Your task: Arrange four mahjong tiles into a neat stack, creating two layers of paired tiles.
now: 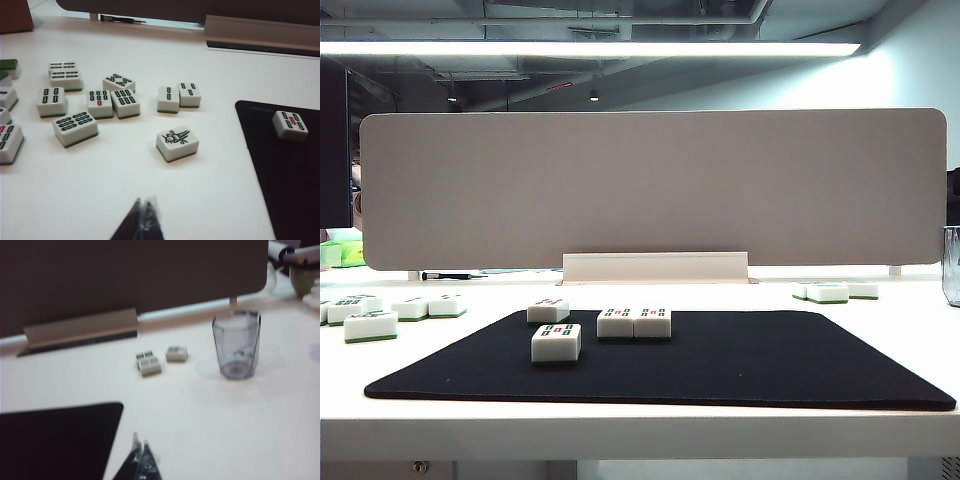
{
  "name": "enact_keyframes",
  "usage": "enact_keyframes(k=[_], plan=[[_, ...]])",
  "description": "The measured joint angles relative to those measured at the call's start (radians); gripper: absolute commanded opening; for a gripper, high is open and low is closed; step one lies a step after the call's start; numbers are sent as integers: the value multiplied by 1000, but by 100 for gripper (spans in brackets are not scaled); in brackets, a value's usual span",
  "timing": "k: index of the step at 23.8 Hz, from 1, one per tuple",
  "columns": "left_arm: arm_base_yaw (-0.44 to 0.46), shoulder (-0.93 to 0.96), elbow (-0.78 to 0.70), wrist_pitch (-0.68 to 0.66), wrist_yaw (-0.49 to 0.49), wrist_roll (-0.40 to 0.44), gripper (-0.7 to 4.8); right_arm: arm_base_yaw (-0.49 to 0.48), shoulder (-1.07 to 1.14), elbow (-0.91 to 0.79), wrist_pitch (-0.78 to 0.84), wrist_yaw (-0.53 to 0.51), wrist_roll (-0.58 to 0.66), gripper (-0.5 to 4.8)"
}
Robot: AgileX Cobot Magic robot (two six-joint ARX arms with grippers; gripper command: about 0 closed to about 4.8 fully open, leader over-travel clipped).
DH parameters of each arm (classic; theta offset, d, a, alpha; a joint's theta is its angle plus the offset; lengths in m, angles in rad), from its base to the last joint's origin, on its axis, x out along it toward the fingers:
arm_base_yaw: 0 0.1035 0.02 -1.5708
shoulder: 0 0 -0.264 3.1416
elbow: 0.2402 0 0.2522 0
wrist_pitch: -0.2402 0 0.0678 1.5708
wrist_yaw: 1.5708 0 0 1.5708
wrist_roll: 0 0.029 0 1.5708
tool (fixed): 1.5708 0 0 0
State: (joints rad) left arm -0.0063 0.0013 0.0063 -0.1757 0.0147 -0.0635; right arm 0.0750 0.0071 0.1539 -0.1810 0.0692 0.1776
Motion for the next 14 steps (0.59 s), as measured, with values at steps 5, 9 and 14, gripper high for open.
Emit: enact_keyframes(k=[5,9,14], plan=[[0,0,0,0,0,0,-6,0,0,166,-60,0,0,-1],[0,0,0,0,0,0,-6,0,0,339,-198,-21,0,-1],[0,0,0,0,0,0,-6,0,1,501,-350,-35,0,-1]])
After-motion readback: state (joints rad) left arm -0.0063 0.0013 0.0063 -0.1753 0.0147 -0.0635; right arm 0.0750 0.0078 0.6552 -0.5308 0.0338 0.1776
